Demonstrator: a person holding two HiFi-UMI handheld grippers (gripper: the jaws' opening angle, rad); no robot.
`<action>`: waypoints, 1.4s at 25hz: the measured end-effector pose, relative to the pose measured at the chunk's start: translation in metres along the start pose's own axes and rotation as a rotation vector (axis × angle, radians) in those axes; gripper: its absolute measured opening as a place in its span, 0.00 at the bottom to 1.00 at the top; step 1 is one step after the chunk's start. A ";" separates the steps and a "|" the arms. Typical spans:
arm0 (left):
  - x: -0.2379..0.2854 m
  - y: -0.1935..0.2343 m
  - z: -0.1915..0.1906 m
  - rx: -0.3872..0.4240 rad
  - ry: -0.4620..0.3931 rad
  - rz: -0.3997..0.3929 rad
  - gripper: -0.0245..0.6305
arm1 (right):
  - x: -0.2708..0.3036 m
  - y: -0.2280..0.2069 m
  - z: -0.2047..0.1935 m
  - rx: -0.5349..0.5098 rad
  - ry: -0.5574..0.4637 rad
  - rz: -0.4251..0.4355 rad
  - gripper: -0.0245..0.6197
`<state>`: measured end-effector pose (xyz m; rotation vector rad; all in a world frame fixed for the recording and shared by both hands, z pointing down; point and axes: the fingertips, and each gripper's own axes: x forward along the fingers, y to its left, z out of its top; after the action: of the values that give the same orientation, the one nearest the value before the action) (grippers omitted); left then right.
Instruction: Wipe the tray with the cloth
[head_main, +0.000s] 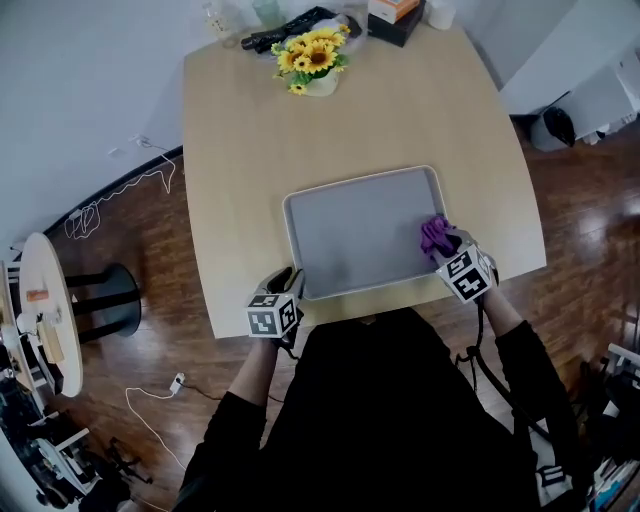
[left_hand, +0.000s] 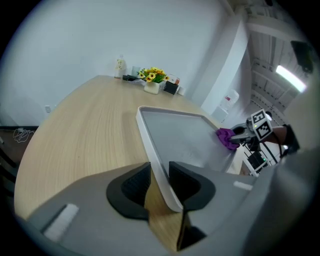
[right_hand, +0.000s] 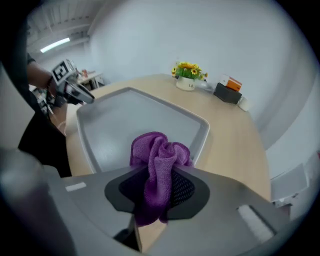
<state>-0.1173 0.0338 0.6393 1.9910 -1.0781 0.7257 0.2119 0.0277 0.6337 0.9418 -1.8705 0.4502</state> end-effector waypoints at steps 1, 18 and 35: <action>0.002 -0.001 -0.001 -0.016 0.003 0.013 0.19 | -0.005 -0.003 -0.003 -0.002 -0.014 0.014 0.18; -0.031 0.013 -0.008 -0.076 -0.045 -0.005 0.19 | 0.027 0.158 0.074 -0.293 -0.107 0.274 0.18; -0.051 0.035 -0.016 -0.071 -0.061 -0.057 0.19 | 0.100 0.215 0.202 -0.703 -0.083 0.466 0.18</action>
<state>-0.1747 0.0565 0.6220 1.9857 -1.0641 0.5919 -0.0973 -0.0093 0.6442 0.0541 -2.1027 -0.0014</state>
